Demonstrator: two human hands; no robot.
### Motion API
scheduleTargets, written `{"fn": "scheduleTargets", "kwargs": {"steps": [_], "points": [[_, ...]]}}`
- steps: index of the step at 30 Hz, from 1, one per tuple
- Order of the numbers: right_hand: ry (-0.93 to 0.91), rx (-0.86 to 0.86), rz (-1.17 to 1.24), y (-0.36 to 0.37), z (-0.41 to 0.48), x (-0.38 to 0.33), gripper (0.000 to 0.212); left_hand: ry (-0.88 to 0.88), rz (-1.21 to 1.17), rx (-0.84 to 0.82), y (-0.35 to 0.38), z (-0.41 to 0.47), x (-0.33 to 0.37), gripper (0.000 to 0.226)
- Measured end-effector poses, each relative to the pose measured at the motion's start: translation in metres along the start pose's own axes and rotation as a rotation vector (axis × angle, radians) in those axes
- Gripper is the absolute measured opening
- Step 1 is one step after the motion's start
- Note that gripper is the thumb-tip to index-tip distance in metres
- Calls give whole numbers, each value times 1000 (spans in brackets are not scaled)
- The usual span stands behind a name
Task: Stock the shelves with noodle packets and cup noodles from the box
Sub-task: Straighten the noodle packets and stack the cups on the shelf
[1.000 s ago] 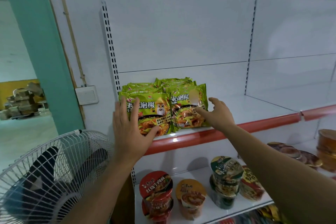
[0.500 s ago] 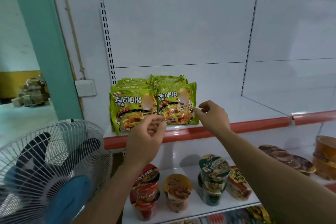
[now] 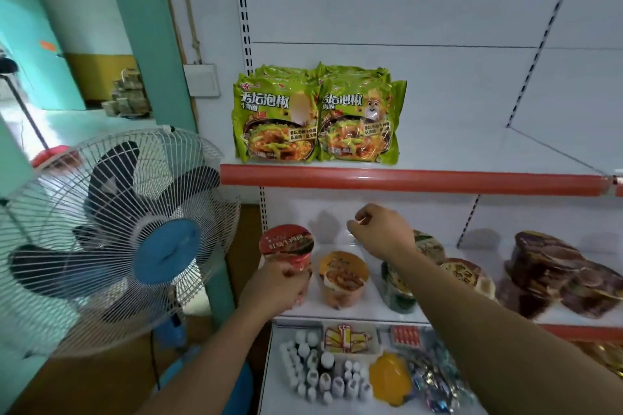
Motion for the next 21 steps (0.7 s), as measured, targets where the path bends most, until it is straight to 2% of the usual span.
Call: {"fn": "scheduleTargets", "kwargs": {"steps": [8,11,15,17,19,21], "points": [[41,-189,71,94,22,-12,39,-199,-187,-24,-2,46,-80,28],[110,-286,186,130,33,-17,54,-237,-292,-47,-6,73,-94,29],[201,-309,167,168,58,-18,88,-241,-419,-100,-6,107,-104,18],[236,-328,194,177,61,-21,79,-226,-493,-145,-2,122,-104,15],[281,-347,331,192,65,-23,48,-236,-559,-196,2,137,-107,25],[313,-342,447,207,69,-23,34,-247,-603,-216,5,149,-113,28]]}}
Point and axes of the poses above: each hand's wrist, its own z-axis towards the middle knuckle, its own y-axis out of the palm, x = y × z, the point moved 9 cm from there along z, towards the middle knuckle, and after that the axes turned 8 degrees about -z, right-handed, at the moved point
